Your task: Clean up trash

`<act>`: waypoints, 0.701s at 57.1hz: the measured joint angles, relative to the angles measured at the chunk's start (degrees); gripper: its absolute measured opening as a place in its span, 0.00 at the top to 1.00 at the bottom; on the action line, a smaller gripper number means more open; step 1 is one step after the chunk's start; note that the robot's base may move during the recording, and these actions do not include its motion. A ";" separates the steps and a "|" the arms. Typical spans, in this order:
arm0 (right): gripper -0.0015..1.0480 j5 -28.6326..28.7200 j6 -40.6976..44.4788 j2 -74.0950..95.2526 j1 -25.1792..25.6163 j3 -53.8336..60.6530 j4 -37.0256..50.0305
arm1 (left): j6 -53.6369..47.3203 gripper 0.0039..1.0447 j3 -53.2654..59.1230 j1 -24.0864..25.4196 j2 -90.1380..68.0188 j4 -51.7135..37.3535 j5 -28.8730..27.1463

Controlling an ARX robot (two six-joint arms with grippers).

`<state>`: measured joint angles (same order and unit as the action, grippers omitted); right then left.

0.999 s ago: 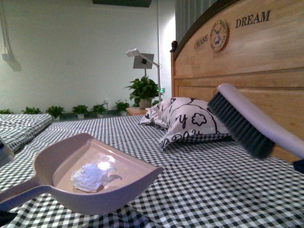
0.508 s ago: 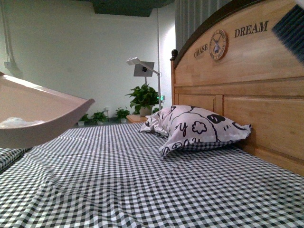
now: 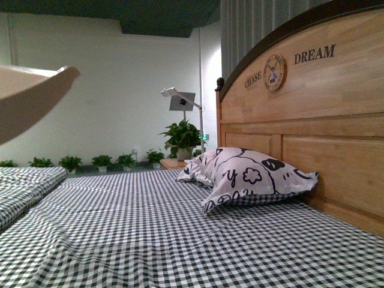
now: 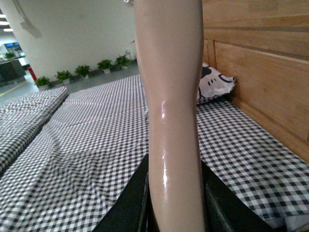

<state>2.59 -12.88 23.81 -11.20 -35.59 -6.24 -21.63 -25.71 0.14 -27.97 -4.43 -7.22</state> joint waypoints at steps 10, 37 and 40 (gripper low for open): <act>0.80 -4.90 0.22 0.04 -4.68 0.00 1.16 | 3.80 0.74 0.59 -2.19 4.85 3.28 -1.97; 0.80 -8.74 2.86 -0.04 -5.07 0.52 1.07 | 8.87 0.74 3.32 -3.89 11.87 7.82 -2.82; 0.80 -9.25 3.34 -0.04 -5.11 0.52 0.90 | 9.18 0.74 3.32 -3.82 11.93 7.82 -2.80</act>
<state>-6.66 -9.54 23.77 -16.32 -35.07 -5.34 -12.45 -22.39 -3.68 -16.03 3.40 -10.02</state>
